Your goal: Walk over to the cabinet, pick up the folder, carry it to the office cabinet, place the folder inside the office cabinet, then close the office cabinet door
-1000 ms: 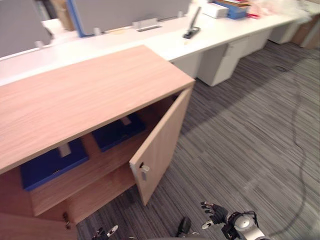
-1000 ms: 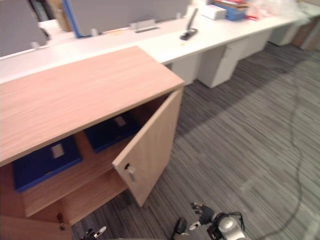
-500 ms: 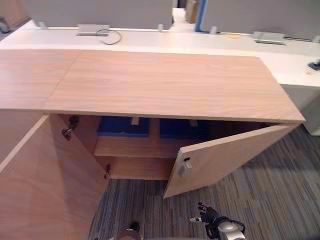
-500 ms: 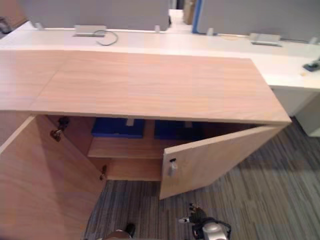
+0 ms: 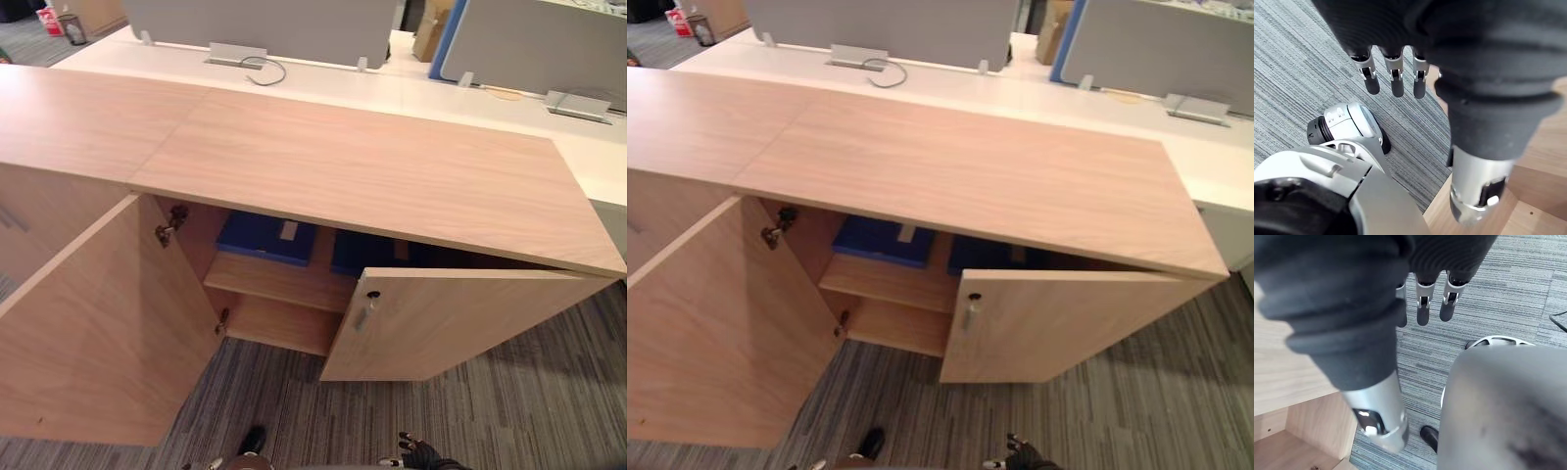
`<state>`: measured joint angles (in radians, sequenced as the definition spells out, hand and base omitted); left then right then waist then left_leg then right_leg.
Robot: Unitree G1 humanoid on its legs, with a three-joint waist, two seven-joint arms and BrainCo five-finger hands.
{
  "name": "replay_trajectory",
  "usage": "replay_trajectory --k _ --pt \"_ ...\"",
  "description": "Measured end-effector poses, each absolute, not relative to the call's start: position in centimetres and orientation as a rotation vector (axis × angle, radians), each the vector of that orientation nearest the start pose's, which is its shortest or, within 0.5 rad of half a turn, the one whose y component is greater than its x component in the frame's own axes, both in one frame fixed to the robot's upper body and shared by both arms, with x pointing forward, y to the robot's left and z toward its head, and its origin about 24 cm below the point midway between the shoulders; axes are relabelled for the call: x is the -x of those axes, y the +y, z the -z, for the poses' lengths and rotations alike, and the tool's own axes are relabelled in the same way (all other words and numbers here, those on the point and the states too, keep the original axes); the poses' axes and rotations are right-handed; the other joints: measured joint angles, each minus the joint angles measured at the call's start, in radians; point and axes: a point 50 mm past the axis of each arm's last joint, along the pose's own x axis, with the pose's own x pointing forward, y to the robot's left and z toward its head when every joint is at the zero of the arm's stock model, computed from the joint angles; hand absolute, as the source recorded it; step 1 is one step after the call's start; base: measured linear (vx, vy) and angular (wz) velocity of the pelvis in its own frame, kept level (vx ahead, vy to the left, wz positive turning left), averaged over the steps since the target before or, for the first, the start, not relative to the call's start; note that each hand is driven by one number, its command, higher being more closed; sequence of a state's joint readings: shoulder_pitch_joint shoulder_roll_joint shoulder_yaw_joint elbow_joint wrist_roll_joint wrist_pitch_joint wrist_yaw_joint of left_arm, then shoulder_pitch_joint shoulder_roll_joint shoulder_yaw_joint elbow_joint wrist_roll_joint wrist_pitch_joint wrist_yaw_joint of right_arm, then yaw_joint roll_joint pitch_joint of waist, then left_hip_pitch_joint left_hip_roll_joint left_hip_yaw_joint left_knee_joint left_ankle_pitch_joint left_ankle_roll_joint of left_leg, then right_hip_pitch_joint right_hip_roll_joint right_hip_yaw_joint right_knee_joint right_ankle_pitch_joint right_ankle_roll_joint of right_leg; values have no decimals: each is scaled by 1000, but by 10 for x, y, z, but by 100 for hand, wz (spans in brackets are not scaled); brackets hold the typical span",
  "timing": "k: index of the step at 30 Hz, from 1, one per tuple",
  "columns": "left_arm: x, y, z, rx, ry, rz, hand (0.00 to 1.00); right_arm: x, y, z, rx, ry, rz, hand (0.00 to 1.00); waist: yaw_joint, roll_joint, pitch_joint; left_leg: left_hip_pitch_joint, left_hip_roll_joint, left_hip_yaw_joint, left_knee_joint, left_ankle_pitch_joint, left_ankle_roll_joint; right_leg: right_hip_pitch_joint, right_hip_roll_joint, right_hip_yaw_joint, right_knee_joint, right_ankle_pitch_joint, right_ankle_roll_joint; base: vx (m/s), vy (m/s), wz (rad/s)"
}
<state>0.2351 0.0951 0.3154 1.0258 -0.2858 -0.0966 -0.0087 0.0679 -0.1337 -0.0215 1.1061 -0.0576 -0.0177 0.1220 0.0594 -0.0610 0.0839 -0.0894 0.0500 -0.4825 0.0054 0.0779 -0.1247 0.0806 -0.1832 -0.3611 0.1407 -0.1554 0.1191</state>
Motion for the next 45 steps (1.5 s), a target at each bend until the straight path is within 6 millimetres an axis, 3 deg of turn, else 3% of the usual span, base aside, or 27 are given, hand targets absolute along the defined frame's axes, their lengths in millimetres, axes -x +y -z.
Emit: replay_trajectory --k 2,3,4,6,8,13,18,24,26,27,28,29,31,34,35,37,40,45 --pt "-40 236 159 317 1036 -612 0 -90 -199 164 54 1156 -2 0 -1 -12 29 -58 -35 164 70 34 48 7 -17 -44 12 -7 -9 -80 53 79" --pt "-40 236 159 334 1027 -628 0 -92 -200 163 49 1149 6 0 3 -11 49 -73 -25 318 87 24 81 7 -19 -57 16 -5 -15 -80 121 36" --pt "-37 237 159 349 1033 -651 0 -96 -197 163 32 1139 16 0 13 -17 68 -111 7 456 196 -30 136 7 -20 -64 32 -7 -17 -74 93 10" --pt "-25 233 161 368 1063 -674 0 -99 -200 161 31 1124 32 0 3 3 71 -154 28 603 290 -56 153 17 -8 -81 44 -27 3 -64 50 36" --pt "-27 235 160 369 1054 -674 0 -96 -199 162 20 1139 42 0 10 -5 73 -132 -2 596 170 5 144 2 -12 -76 33 -29 4 -28 46 56" --pt "-20 237 161 389 1064 -710 0 -96 -200 161 -19 1128 77 0 6 6 64 -39 -62 596 -99 120 156 16 -19 -75 0 -28 3 18 37 52" --pt "-23 237 160 400 1051 -715 0 -103 -182 162 -55 1112 48 0 5 -1 57 -30 -115 544 -100 113 162 72 -42 -105 -49 -22 -6 92 29 32" --pt "-22 233 161 409 1051 -710 0 -104 -179 162 -30 1120 24 0 4 -12 54 -3 -169 463 -99 95 180 132 -74 -159 -12 -18 -2 96 12 48" --pt "-22 232 161 403 1058 -698 0 -106 -179 162 -28 1121 22 0 0 -4 51 5 -167 419 -95 90 184 109 -86 -138 92 -18 -18 85 43 53" --pt "-22 232 161 399 1059 -692 0 -107 -179 162 -27 1122 21 0 -4 0 49 7 -165 402 -94 90 185 90 -88 -110 144 -20 -46 83 33 69" --pt "-24 233 160 382 1059 -676 0 -107 -178 162 -28 1121 18 0 -12 6 48 8 -154 367 -94 93 188 36 -84 -17 252 -41 -82 88 8 72" --pt "-27 238 159 358 1056 -666 0 -108 -175 162 -31 1116 11 0 -11 3 47 6 -148 348 -93 92 187 -3 -74 73 285 -66 -74 98 -8 67" --pt "-28 244 157 342 1047 -668 0 -110 -174 161 -30 1106 10 0 -13 -4 43 13 -149 320 -94 91 179 -35 -57 151 261 -94 -33 44 -101 54" --pt "-31 248 155 330 1030 -672 0 -110 -169 161 -17 1109 -12 0 -14 -12 36 34 -150 284 -94 86 156 -37 -43 144 123 -76 -40 -22 -211 40" --pt "-31 250 155 327 1027 -673 0 -108 -170 162 -19 1115 -10 0 -16 -13 29 29 -149 274 -95 79 153 -40 -35 142 99 -57 -16 -49 -317 27" --pt "-30 246 156 337 1031 -672 0 -106 -172 162 -17 1122 -2 0 -11 -9 20 27 -124 273 -95 79 141 -44 -14 129 76 -57 -19 -27 -261 7" --pt "-28 239 158 358 1043 -671 0 -101 -183 163 -64 1131 83 0 -13 -9 21 20 -81 259 -94 86 101 -29 35 105 46 -44 -32 -11 -243 10" --pt "-32 236 159 369 1037 -664 0 -95 -208 161 -60 1131 196 0 -18 -16 24 20 -67 220 -94 86 87 13 59 59 3 -39 -40 48 -127 22"
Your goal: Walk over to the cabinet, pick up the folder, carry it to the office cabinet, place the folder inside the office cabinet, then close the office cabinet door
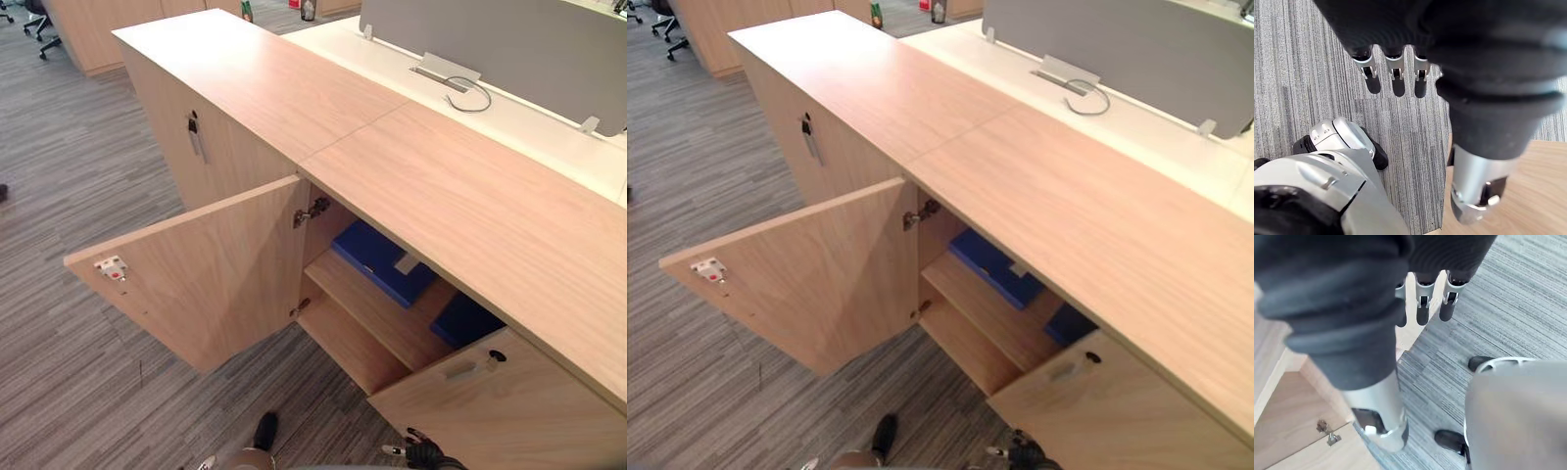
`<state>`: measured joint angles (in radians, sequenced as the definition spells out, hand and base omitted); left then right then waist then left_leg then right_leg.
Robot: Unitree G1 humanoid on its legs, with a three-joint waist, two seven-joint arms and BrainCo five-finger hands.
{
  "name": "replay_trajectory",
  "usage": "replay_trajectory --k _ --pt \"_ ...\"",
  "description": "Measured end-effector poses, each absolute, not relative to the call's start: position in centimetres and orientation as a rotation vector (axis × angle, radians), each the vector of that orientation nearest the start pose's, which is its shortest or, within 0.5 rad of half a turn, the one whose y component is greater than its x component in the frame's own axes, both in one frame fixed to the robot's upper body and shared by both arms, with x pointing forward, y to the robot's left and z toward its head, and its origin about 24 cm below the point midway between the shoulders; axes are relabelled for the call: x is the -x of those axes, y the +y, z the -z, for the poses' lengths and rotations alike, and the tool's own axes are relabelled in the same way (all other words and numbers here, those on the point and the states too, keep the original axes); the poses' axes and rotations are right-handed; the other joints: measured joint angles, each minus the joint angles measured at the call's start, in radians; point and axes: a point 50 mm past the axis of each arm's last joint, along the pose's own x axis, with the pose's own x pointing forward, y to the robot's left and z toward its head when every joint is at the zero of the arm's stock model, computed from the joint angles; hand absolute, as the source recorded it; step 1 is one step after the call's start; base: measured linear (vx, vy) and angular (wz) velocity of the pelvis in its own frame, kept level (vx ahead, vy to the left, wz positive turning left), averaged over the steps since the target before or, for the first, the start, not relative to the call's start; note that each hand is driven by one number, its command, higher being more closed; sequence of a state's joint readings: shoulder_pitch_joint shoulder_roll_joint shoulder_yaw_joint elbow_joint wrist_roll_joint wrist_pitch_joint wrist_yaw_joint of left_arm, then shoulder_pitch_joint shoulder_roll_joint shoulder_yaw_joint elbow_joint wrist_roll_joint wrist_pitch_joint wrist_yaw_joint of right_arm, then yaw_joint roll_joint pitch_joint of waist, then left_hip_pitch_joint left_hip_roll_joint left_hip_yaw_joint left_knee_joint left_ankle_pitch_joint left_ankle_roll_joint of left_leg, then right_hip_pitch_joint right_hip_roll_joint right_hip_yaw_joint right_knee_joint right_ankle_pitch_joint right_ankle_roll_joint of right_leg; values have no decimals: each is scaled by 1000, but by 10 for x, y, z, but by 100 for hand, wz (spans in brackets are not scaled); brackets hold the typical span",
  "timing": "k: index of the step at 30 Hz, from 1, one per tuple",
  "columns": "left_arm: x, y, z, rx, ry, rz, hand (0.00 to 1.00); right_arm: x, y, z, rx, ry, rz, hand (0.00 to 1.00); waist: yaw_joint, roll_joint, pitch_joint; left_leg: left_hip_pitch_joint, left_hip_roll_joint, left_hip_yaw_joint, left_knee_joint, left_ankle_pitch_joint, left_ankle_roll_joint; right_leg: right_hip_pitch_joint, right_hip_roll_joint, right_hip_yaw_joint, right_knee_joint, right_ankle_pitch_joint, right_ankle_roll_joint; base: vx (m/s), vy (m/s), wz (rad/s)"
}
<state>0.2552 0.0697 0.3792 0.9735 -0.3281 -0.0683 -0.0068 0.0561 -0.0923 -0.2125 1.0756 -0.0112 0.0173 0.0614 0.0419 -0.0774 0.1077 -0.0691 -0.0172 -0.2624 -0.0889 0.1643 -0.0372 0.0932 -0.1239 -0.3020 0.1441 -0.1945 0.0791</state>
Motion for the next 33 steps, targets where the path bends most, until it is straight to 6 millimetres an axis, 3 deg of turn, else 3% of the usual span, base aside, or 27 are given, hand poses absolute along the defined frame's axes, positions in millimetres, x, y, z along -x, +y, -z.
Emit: replay_trajectory --k 14,16,21,22,23,24,25,26,29,30,33 --pt "-35 236 159 368 1037 -654 0 -95 -192 164 -100 1142 179 0 -3 7 11 5 -25 -23 -5 -2 -3 31 -15 -26 -29 4 7 35 -4 7" --pt "-41 237 157 380 1014 -660 0 -94 -192 165 -106 1144 184 0 -4 8 13 2 -28 -29 -5 0 -1 32 -16 -33 -31 5 8 22 -4 11" --pt "-97 252 133 387 783 -650 0 -97 -201 162 -100 1129 204 0 -20 33 38 -44 -45 -76 -5 19 1 30 -23 -114 -22 5 9 33 -10 45" --pt "-109 257 124 395 717 -659 0 -99 -204 161 -100 1114 216 0 -30 46 47 -72 -28 60 -4 -13 36 27 -31 -151 -21 5 9 12 46 68" --pt "-117 259 119 397 680 -657 0 -99 -206 160 -112 1105 234 0 -44 49 51 -83 -20 132 -4 -44 48 25 -42 -179 -21 6 8 10 71 97" --pt "-134 261 105 398 587 -639 0 -97 -209 160 -111 1111 246 0 -58 27 66 -112 -13 277 74 -81 50 9 -88 -213 -4 7 9 35 60 66" --pt "-135 262 101 396 566 -637 0 -96 -213 160 -101 1112 252 0 -50 37 66 -119 1 319 129 -75 51 5 -96 -209 12 6 9 115 78 35" --pt "-131 266 97 384 544 -647 0 -96 -217 159 -91 1110 257 0 -51 60 55 -113 20 331 149 -81 20 -10 -88 -198 41 -3 12 141 56 -7" --pt "-133 280 83 347 481 -666 0 -100 -208 158 -111 1094 245 0 -50 56 54 -93 23 331 98 -67 23 -35 -74 -154 24 3 -18 108 26 -10" --pt "-133 286 80 330 470 -676 0 -103 -203 158 -124 1082 238 0 -52 44 46 -90 23 333 69 -52 19 -38 -61 -130 -12 9 -19 47 -44 -3" --pt "-133 288 78 292 477 -671 0 -102 -200 159 -139 1082 240 0 -51 46 38 -70 33 332 1 -14 7 -39 -41 -123 -33 19 -9 42 -81 0"
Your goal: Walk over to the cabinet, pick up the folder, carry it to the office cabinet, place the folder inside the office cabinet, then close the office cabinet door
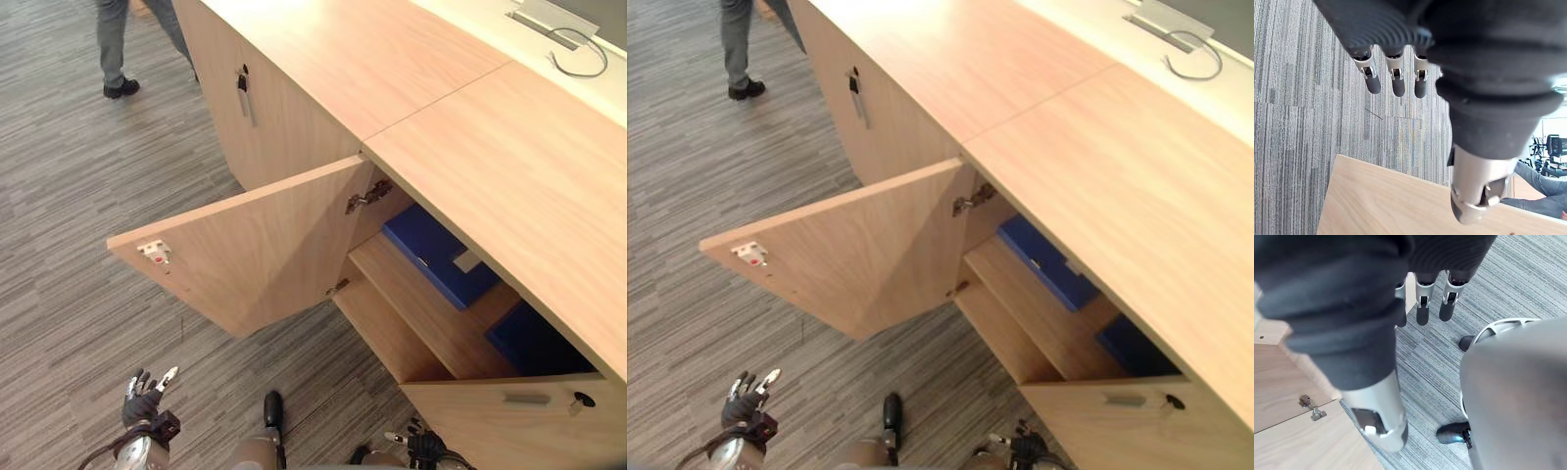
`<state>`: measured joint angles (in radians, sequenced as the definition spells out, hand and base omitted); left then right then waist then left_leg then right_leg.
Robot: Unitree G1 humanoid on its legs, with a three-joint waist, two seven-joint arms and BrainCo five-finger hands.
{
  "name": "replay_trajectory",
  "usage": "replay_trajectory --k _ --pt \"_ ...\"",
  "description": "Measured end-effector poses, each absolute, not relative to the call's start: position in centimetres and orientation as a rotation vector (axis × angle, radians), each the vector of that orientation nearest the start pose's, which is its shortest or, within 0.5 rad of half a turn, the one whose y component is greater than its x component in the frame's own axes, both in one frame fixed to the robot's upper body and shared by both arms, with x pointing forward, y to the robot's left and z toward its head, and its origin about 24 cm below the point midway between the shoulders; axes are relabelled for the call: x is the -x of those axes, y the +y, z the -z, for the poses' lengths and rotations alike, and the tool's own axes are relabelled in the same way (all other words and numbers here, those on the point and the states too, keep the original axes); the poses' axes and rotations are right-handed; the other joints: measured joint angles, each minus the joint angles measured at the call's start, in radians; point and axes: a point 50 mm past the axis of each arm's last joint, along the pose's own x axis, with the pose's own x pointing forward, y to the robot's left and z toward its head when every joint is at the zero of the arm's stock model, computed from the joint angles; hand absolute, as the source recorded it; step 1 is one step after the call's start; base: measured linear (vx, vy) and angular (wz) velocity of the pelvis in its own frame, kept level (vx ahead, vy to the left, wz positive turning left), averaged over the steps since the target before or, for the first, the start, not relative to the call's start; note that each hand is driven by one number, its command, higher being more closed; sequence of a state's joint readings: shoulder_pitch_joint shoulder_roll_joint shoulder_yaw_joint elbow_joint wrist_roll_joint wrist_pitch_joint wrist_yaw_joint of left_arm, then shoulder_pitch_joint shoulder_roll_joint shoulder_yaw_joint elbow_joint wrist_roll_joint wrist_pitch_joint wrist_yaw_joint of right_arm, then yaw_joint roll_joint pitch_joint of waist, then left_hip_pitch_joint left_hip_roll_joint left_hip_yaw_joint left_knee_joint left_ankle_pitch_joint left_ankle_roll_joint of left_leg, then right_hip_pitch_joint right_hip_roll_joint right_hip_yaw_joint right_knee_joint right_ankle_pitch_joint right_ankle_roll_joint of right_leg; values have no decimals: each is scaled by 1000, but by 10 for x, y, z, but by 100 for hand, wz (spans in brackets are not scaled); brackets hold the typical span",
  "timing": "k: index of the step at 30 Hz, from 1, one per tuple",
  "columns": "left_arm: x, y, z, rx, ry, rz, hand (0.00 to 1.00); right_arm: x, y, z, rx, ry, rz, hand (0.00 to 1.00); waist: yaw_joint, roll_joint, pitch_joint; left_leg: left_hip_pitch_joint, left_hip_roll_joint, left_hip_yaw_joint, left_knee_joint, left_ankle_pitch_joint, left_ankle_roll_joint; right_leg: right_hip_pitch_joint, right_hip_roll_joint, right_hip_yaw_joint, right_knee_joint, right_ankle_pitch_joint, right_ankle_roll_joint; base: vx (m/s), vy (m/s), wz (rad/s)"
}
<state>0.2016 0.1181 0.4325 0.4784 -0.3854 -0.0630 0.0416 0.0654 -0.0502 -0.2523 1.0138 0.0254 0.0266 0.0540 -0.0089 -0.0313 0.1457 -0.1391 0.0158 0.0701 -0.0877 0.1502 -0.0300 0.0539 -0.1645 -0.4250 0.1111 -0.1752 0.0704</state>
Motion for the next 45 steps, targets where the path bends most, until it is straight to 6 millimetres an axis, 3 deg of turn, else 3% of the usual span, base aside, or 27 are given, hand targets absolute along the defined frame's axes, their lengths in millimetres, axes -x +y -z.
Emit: replay_trajectory --k 3,8,12,13,20,27,30,36,45 --pt "-134 288 78 247 503 -658 0 -102 -196 159 -148 1083 242 0 -1 -2 -3 24 27 0 0 9 -14 29 28 8 5 5 1 21 -104 1" --pt "-149 293 54 75 433 -598 0 -103 -192 159 -142 1083 223 0 1 7 -9 37 77 31 -6 26 -39 32 65 42 6 9 -7 -42 -93 -15" --pt "-169 294 36 -48 375 -550 0 -104 -193 159 -140 1080 225 0 -5 22 -17 40 98 59 -7 28 -41 17 79 70 6 15 -16 -104 -20 -27" --pt "-180 296 23 -119 333 -524 0 -104 -193 159 -140 1079 224 0 -5 22 -17 41 102 70 -7 31 -46 13 80 80 5 17 -19 -104 9 -22" --pt "-224 306 -30 -382 156 -489 0 -102 -195 158 -141 1073 228 0 -23 25 -33 52 101 93 -7 24 -39 9 77 103 -19 24 -31 -131 42 -13" --pt "-239 320 -54 -539 131 -500 0 -94 -198 159 -149 1084 245 0 -23 17 -49 58 76 100 -7 23 -36 34 64 105 -50 43 -15 42 24 2" --pt "-247 328 -55 -585 166 -519 0 -92 -199 160 -158 1097 251 0 -7 18 -52 75 73 116 -6 22 -37 40 63 117 -35 43 -16 93 -1 -8" --pt "-246 333 -45 -573 235 -533 0 -89 -199 161 -163 1112 249 0 -2 19 -54 107 82 154 -7 19 -40 47 62 154 -28 42 -18 -3 1 -17" --pt "-247 323 -25 -580 316 -439 0 -84 -200 162 -159 1127 250 0 -5 16 -74 107 92 158 -8 10 -38 39 67 159 -32 40 -29 -91 21 -5"
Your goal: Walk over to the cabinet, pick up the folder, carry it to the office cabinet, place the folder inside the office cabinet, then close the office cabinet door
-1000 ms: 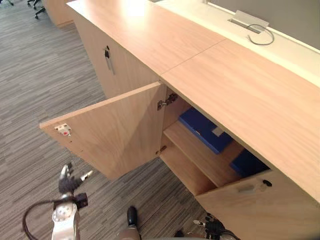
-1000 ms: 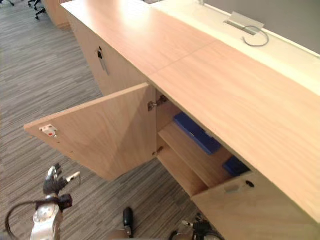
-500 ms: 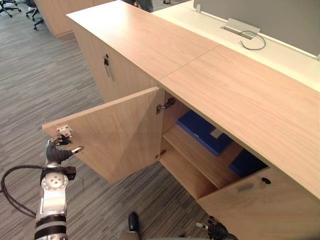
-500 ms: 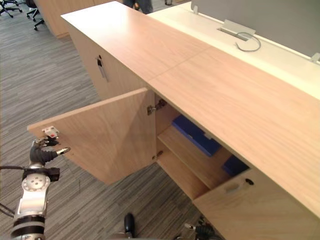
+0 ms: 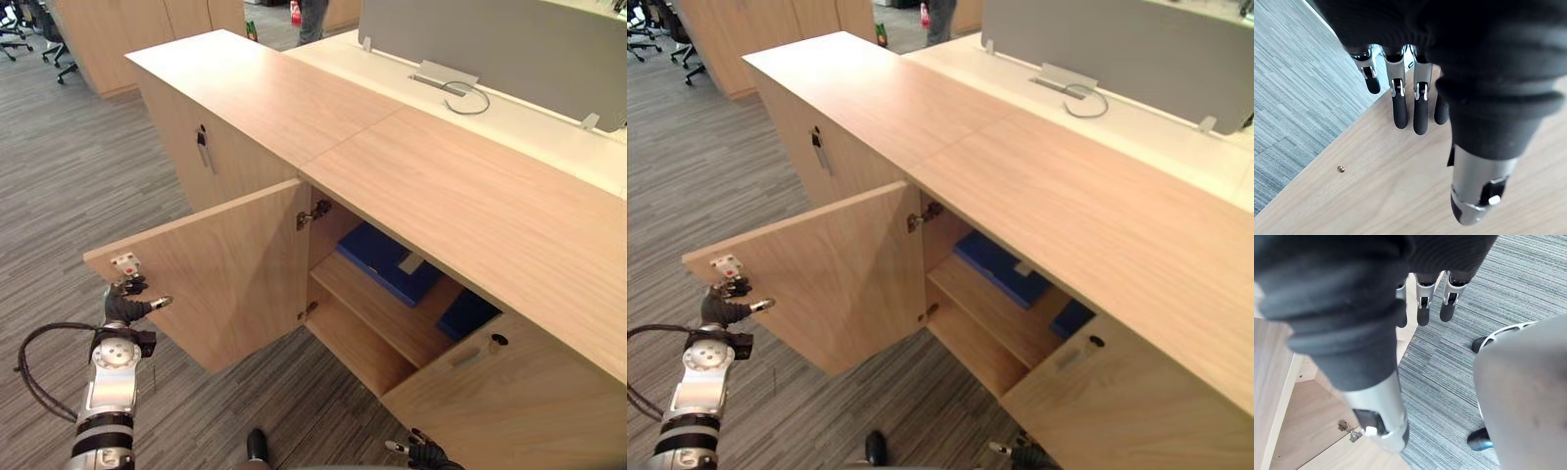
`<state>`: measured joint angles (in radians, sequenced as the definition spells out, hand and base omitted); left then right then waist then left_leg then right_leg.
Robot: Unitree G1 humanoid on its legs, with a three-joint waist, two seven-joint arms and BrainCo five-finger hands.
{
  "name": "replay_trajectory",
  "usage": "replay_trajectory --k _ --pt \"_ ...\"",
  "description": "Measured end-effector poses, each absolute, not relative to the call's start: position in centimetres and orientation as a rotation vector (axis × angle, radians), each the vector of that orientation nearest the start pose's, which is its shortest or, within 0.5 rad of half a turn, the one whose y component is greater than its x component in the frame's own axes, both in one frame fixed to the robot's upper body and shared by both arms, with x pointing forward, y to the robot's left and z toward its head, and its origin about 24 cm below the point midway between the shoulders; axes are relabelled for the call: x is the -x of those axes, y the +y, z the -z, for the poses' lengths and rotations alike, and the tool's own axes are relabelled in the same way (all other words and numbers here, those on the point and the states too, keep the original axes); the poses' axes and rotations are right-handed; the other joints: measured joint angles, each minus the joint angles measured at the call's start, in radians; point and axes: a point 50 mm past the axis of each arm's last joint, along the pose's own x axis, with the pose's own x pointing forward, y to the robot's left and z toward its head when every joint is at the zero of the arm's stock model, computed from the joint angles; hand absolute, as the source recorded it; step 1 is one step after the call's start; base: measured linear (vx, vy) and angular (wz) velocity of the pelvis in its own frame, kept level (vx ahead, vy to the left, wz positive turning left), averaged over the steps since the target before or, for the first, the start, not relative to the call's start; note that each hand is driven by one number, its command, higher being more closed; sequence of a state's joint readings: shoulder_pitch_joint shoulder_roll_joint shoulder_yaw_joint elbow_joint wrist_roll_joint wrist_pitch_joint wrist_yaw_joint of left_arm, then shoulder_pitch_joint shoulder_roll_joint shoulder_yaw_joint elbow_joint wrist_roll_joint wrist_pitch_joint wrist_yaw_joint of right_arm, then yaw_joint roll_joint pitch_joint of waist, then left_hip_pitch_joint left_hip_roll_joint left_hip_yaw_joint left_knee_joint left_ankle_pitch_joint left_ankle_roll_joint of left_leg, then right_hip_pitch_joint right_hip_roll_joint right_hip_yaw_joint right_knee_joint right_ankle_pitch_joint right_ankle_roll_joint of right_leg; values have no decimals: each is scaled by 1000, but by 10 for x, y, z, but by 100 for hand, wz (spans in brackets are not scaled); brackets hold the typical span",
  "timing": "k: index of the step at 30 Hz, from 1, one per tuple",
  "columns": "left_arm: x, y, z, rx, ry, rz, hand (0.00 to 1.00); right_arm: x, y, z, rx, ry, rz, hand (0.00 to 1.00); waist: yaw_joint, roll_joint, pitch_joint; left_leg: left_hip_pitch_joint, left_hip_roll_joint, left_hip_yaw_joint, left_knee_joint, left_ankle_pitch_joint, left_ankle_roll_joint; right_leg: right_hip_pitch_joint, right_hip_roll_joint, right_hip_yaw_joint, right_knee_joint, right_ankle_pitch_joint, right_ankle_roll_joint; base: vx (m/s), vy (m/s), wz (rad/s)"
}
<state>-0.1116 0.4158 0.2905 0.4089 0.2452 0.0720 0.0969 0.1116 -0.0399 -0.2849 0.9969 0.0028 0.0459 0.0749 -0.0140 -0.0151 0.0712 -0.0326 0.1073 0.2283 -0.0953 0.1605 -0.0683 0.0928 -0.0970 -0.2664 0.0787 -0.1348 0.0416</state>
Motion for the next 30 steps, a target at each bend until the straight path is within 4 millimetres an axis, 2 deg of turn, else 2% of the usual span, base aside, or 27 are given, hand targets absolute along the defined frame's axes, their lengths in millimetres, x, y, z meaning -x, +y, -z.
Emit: replay_trajectory --k 4,7,12,21,26,30 --pt "-235 325 0 -613 464 -334 0 -83 -203 162 -141 1139 239 0 2 -1 -5 0 -7 1 0 -6 8 5 -5 0 -9 3 5 8 4 0" --pt "-222 338 11 -666 577 -279 0 -77 -207 164 -133 1169 238 0 5 -6 -6 13 -16 2 0 -10 3 28 -10 0 -23 7 12 74 9 1" --pt "-216 357 1 -773 612 -291 0 -66 -209 166 -124 1216 218 0 15 -11 -14 22 -19 5 1 -18 -3 41 -8 1 -21 6 13 91 -9 1" --pt "-214 366 -6 -784 584 -385 0 -62 -208 167 -120 1227 213 0 9 -4 -11 51 -11 9 0 -29 -9 44 -7 1 6 5 11 -17 6 -4" --pt "-212 375 -15 -786 551 -492 0 -54 -209 167 -111 1239 211 0 6 -4 -11 47 -11 9 0 -35 -1 43 -9 1 -5 1 8 -79 10 -4" --pt "-216 375 -27 -798 494 -526 0 -52 -208 167 -117 1237 216 0 6 -9 -13 43 -8 9 0 -29 -1 39 -8 0 -10 -10 3 -38 5 1"
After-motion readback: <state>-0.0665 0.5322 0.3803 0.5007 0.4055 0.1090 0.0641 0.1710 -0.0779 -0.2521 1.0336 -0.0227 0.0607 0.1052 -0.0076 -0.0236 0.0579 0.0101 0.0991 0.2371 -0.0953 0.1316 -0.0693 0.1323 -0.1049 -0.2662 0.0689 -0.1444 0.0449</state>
